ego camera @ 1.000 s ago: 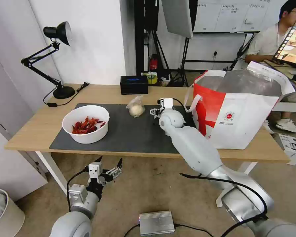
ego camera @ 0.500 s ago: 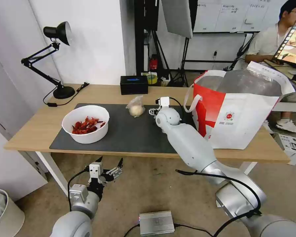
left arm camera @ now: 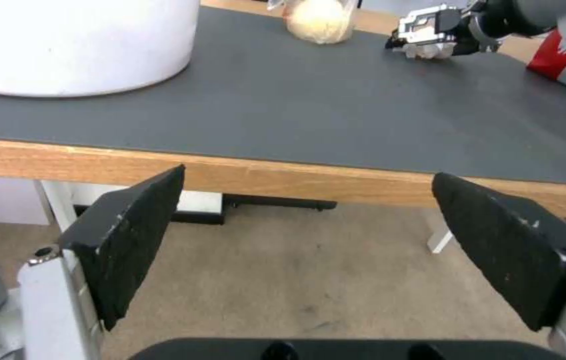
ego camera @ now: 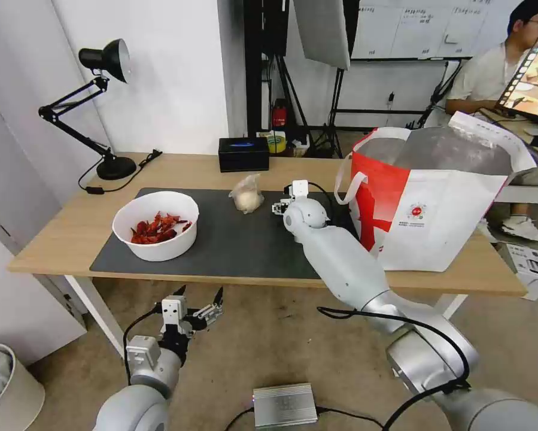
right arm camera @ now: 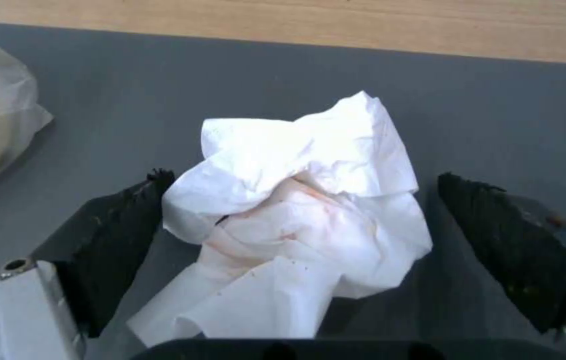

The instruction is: Pick up the trash from the table and place it into the takeout bag.

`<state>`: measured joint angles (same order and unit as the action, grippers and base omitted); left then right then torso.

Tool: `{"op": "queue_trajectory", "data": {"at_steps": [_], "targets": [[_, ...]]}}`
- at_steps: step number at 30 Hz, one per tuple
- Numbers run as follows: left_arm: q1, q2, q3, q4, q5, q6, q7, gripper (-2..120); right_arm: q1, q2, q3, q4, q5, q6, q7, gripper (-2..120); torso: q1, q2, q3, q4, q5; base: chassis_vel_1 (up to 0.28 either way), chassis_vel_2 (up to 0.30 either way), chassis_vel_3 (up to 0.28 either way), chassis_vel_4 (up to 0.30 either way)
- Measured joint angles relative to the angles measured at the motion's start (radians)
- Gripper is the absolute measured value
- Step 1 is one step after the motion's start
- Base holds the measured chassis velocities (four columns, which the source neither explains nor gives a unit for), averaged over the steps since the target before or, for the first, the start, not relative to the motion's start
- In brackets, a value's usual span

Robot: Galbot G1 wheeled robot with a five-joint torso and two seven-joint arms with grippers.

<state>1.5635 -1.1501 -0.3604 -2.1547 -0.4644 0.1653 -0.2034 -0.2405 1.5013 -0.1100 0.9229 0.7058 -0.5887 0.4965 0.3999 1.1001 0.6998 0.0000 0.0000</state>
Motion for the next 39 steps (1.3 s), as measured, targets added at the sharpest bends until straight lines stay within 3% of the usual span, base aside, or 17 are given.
{"op": "queue_trajectory", "data": {"at_steps": [3, 7, 14, 20, 22, 23, 31, 39], "targets": [[0.002, 0.000, 0.000, -0.001, 0.000, 0.000, 0.000, 100, 0.000, 0.000, 0.003, -0.005, -0.001, 0.004, -0.008, 100, 0.000, 0.000, 0.000, 0.0000, 0.0000, 0.000, 0.000, 0.000, 0.000], [0.004, 0.001, 0.001, -0.004, 0.001, 0.000, -0.001, 100, 0.000, 0.000, 0.004, -0.005, -0.001, 0.011, -0.016, 89, 0.000, 0.000, 0.000, 0.0002, 0.0000, 0.000, 0.000, 0.000, 0.000], [0.009, 0.001, 0.001, -0.007, 0.003, 0.001, -0.001, 100, -0.012, -0.003, 0.003, 0.015, 0.003, 0.019, -0.017, 59, 0.000, 0.000, 0.000, 0.0006, 0.0001, 0.000, 0.000, 0.000, 0.000], [0.010, -0.002, 0.002, -0.008, 0.005, 0.001, -0.002, 100, -0.020, -0.010, 0.005, 0.032, 0.015, 0.019, -0.006, 39, 0.000, 0.000, 0.000, 0.0001, 0.0001, 0.000, 0.000, 0.000, 0.000], [0.011, -0.003, 0.003, -0.008, 0.005, 0.001, -0.002, 100, -0.021, -0.011, 0.005, 0.034, 0.018, 0.018, -0.004, 37, 0.000, 0.000, 0.000, 0.0000, 0.0000, 0.000, 0.000, 0.000, 0.000], [0.011, -0.003, 0.003, -0.009, 0.006, 0.001, -0.002, 100, -0.025, -0.016, 0.008, 0.041, 0.024, 0.017, 0.002, 28, 0.000, 0.000, 0.000, -0.0001, 0.0000, 0.000, 0.000, 0.000, 0.000], [0.016, -0.003, 0.000, -0.014, 0.009, 0.000, -0.001, 100, -0.041, -0.028, 0.016, 0.063, 0.026, 0.034, -0.005, 1, 0.000, 0.000, 0.000, -0.0009, 0.0000, 0.000, 0.000, 0.000, 0.000], [0.014, -0.007, 0.000, -0.015, 0.009, -0.003, -0.001, 100, -0.049, -0.051, 0.014, 0.119, 0.030, 0.062, -0.027, 0, 0.000, 0.000, 0.000, -0.0002, -0.0001, 0.000, 0.000, 0.000, 0.000]]}}
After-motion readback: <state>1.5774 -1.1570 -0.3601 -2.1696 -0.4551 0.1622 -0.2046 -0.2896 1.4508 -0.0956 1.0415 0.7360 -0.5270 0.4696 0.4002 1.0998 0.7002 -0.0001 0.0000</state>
